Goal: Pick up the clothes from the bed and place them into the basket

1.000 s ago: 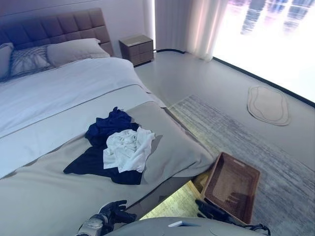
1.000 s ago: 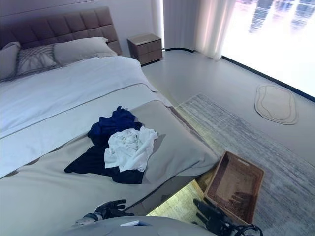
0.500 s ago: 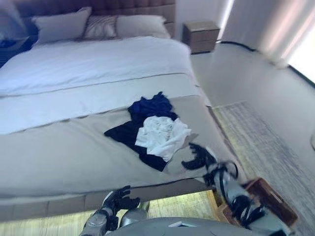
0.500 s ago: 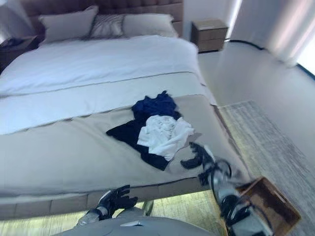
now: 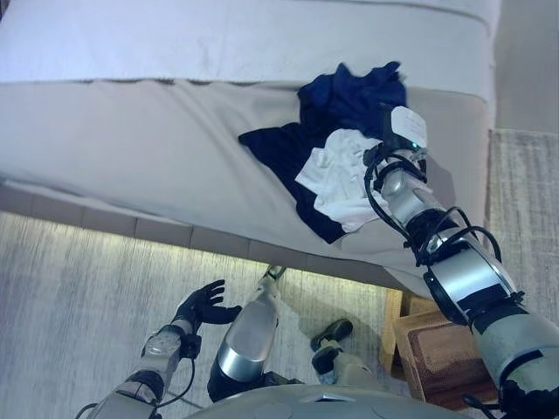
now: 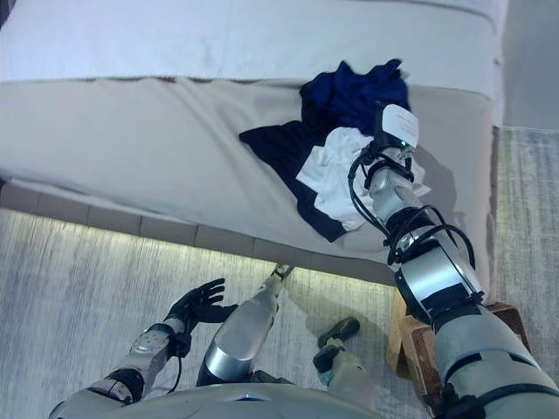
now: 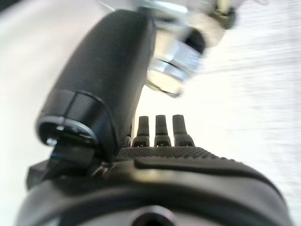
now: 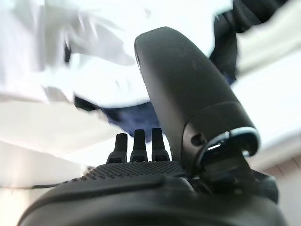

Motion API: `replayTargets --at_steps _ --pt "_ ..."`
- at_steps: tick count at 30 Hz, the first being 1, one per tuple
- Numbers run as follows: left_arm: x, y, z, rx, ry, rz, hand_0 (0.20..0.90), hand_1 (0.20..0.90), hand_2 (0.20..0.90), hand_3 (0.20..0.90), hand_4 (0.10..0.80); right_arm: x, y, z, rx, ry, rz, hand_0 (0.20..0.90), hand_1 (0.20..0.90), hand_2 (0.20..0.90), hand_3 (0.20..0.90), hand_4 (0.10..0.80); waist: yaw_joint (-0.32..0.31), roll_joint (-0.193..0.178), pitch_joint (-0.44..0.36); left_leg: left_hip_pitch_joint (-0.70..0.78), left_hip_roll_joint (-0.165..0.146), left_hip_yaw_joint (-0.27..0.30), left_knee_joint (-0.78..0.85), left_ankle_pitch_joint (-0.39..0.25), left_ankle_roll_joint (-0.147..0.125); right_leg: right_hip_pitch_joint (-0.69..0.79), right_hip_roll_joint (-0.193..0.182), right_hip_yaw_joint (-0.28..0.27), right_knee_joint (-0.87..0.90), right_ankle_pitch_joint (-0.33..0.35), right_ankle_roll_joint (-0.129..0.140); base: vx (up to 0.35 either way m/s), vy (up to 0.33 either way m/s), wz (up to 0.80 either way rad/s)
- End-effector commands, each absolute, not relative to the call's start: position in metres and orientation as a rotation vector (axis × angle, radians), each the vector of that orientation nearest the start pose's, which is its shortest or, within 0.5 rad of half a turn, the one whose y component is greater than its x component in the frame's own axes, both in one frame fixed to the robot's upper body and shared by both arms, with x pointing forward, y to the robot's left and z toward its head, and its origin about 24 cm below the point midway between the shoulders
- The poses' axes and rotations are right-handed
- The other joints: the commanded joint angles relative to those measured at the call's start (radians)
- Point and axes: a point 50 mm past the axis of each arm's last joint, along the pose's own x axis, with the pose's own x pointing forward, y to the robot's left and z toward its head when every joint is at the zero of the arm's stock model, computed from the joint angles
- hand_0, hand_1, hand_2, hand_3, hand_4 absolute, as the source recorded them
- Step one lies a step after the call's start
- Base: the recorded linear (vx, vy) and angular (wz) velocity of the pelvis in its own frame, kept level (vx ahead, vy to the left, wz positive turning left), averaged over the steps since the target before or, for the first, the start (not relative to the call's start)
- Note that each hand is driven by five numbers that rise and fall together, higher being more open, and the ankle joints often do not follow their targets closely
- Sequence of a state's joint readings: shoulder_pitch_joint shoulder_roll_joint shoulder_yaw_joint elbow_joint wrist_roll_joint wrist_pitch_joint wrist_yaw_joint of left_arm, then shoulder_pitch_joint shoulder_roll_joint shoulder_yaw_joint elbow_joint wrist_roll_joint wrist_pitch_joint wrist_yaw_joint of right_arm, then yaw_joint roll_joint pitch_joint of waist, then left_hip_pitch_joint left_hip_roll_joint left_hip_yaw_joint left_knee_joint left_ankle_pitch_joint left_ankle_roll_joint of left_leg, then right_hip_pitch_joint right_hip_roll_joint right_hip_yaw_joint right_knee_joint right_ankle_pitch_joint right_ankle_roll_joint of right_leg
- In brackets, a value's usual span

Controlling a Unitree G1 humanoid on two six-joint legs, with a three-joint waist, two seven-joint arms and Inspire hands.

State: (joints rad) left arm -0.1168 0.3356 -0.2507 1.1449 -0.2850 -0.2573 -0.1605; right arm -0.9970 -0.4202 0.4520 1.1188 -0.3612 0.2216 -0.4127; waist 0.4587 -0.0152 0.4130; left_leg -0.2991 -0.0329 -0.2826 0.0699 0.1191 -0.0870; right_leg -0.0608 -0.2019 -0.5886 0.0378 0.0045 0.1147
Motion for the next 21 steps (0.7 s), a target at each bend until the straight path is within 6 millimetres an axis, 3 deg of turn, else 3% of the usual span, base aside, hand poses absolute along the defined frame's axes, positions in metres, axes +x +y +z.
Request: replayTargets --at_steps 1,6,13,14,15,16,21 --pt "0.145 0.258 -0.125 0.163 0.836 -0.057 0.9 0.9 0.9 0.9 0.8 0.407 -0.242 0.165 -1.265 0.136 -0.441 0.9 0.9 0.9 0.9 0.8 0.029 -0.006 0.007 -0.011 -0.021 0.075 -0.023 -0.085 0.097 -0.014 -0.033 0.068 0.168 -0.071 -0.03 -0.011 -0.022 0.1" --pt "0.153 0.26 -0.121 0.158 0.823 -0.043 0.9 0.9 0.9 0.9 0.8 0.405 -0.258 0.163 -1.265 0.301 -0.388 0.9 0.9 0.9 0.9 0.8 0.042 -0.007 0.027 -0.027 -0.016 0.074 -0.045 -0.065 0.091 -0.029 -0.026 0.045 0.157 -0.076 -0.029 -0.005 -0.011 0.07" --pt "0.156 0.26 -0.12 0.163 0.822 -0.05 0.9 0.9 0.9 0.9 0.8 0.407 -0.256 0.165 -1.231 0.343 -0.313 0.9 0.9 0.9 0.9 0.8 0.038 -0.018 0.033 -0.022 -0.009 0.084 -0.039 -0.075 0.084 -0.031 -0.018 0.051 0.146 -0.081 -0.03 0.001 -0.006 0.0" --pt "0.158 0.26 -0.119 0.164 0.821 -0.051 0.9 0.9 0.9 0.9 0.8 0.408 -0.255 0.166 -1.233 0.33 -0.314 0.754 0.754 0.754 0.73 0.63 0.037 -0.02 0.034 -0.02 -0.008 0.085 -0.037 -0.077 0.084 -0.029 -0.015 0.053 0.144 -0.081 -0.03 -0.003 -0.04 -0.02" --pt "0.16 0.26 -0.118 0.165 0.819 -0.05 0.9 0.9 0.9 0.9 0.8 0.409 -0.253 0.171 -1.238 0.309 -0.314 0.392 0.392 0.392 0.307 0.207 0.036 -0.021 0.034 -0.017 -0.006 0.088 -0.037 -0.078 0.083 -0.026 -0.012 0.055 0.14 -0.08 -0.03 -0.011 -0.044 -0.04" --pt "0.16 0.26 -0.118 0.166 0.819 -0.05 0.9 0.9 0.9 0.9 0.8 0.411 -0.249 0.175 -1.235 0.273 -0.319 0.3 0.3 0.3 0.2 0.1 0.034 -0.022 0.034 -0.012 -0.003 0.092 -0.039 -0.079 0.082 -0.022 -0.008 0.058 0.135 -0.079 -0.028 -0.017 -0.048 -0.05" --pt "0.155 0.261 -0.12 0.162 0.835 -0.033 0.9 0.9 0.9 0.9 0.8 0.415 -0.227 0.213 -1.126 -0.047 -0.464 0.3 0.3 0.3 0.2 0.1 0.013 -0.029 0.013 0.024 0.012 0.108 -0.065 -0.082 0.076 0.005 0.01 0.074 0.106 -0.073 -0.023 -0.008 -0.035 -0.09"
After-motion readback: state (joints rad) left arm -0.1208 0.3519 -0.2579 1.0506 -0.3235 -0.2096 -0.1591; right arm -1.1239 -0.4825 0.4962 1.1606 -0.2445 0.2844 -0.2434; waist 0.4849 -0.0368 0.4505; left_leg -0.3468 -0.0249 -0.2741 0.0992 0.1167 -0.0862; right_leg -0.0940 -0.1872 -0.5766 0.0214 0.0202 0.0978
